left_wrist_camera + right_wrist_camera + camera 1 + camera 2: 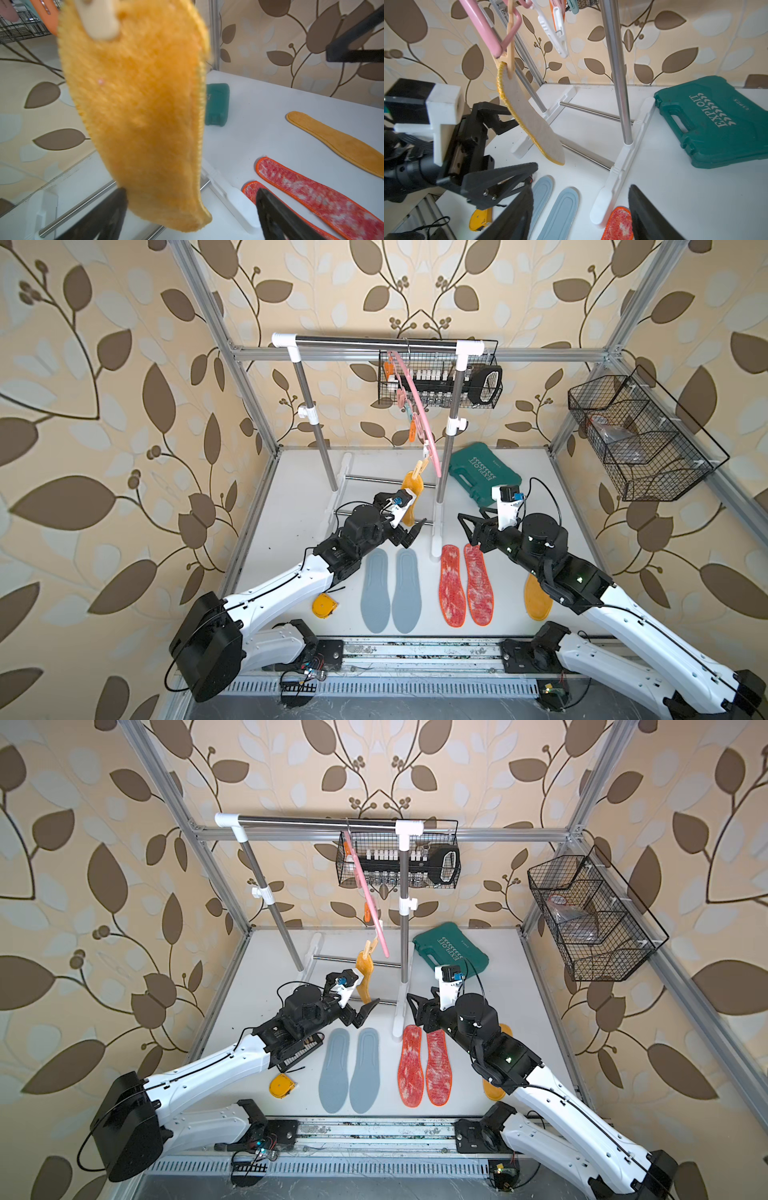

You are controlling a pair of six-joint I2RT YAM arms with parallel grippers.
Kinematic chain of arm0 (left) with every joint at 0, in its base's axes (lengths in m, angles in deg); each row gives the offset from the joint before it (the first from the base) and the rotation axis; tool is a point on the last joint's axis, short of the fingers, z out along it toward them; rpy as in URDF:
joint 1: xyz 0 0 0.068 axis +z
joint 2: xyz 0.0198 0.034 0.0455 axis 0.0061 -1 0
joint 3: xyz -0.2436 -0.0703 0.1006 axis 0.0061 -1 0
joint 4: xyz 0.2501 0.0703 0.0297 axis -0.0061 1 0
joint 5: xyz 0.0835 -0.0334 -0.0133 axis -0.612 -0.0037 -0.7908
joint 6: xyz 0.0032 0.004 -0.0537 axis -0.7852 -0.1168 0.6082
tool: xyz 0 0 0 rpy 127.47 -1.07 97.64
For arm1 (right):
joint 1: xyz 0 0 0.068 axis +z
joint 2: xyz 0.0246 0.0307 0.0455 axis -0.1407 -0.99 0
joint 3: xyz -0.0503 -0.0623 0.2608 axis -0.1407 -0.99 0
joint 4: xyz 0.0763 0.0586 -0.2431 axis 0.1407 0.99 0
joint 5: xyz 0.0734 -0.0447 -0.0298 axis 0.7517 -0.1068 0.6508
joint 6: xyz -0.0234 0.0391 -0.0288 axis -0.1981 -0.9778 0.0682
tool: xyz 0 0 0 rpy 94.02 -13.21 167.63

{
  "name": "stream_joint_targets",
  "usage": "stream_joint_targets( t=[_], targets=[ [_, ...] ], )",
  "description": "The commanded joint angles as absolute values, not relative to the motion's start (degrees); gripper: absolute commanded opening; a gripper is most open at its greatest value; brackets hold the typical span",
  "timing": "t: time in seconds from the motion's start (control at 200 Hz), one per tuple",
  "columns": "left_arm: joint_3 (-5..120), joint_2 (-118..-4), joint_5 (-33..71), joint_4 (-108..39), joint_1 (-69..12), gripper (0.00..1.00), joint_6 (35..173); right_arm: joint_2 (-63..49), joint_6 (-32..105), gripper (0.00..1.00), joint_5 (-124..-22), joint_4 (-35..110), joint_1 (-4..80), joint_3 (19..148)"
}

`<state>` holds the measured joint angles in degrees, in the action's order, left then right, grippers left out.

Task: Take the shoe insoles off the hanger
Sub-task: Remove the insole from the hanger.

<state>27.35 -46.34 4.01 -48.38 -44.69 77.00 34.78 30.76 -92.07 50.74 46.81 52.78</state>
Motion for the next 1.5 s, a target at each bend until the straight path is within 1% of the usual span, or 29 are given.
stream_joint_targets(
  t=[0.0,0.195,0.265,0.335,0.39,0.425,0.555,0.6,0.715,0.865,0.99,1.08,1.21,1.335,1.474,1.494],
  targets=[
    [30.82,-48.91,-1.90,-52.71,-44.91,0.99,76.29,33.81,26.71,0.71,-87.62,46.06,46.59,52.00],
    [34.01,-53.20,-7.51,-54.14,-44.91,0.99,77.64,32.72,24.39,0.70,-87.57,44.33,46.64,51.81],
    [34.67,-54.36,-9.56,-54.84,-44.91,0.95,78.72,32.63,23.57,0.70,-88.16,43.45,46.60,51.45],
    [34.77,-54.68,-9.66,-55.29,-44.91,0.82,79.26,32.33,23.13,0.69,-88.36,42.62,46.56,51.34],
    [34.47,-54.11,-9.58,-55.19,-44.89,0.70,79.88,31.86,22.95,0.68,-88.01,42.38,46.57,51.70],
    [34.05,-53.38,-9.47,-55.26,-44.91,0.64,80.29,31.44,23.02,0.67,-87.43,42.32,46.55,52.01],
    [31.86,-49.62,-7.09,-55.17,-44.91,0.52,79.98,30.38,23.98,0.66,-85.39,41.85,46.51,52.92],
    [31.53,-48.38,-6.01,-54.18,-44.91,0.51,79.90,30.02,24.44,0.65,-84.79,41.34,46.55,53.09],
    [30.46,-45.20,-2.44,-51.01,-44.91,0.43,80.10,29.41,25.39,0.65,-83.06,40.13,46.55,53.70],
    [27.53,-40.92,-1.48,-49.28,-44.91,0.41,81.45,28.32,23.93,0.67,-79.85,38.49,46.52,54.87],
    [26.37,-38.55,-1.43,-47.51,-44.91,0.42,81.55,26.62,17.81,0.71,-77.86,39.36,46.57,57.97],
    [26.36,-37.61,-0.81,-45.94,-44.91,0.42,81.56,25.12,12.31,0.75,-75.82,39.00,46.60,59.59],
    [26.06,-36.42,0.95,-45.54,-44.91,0.41,81.90,23.46,6.90,0.76,-69.70,30.23,46.61,58.02],
    [26.62,-35.95,2.13,-44.24,-44.91,0.42,82.35,21.89,5.75,0.76,-64.43,23.55,47.00,57.75],
    [27.65,-36.13,4.10,-42.63,-44.91,0.41,82.67,20.60,8.02,0.74,-64.19,20.46,48.43,58.61],
    [27.78,-36.13,4.33,-42.57,-44.91,0.41,82.70,20.41,8.39,0.74,-64.62,20.45,49.70,58.86]
  ],
)
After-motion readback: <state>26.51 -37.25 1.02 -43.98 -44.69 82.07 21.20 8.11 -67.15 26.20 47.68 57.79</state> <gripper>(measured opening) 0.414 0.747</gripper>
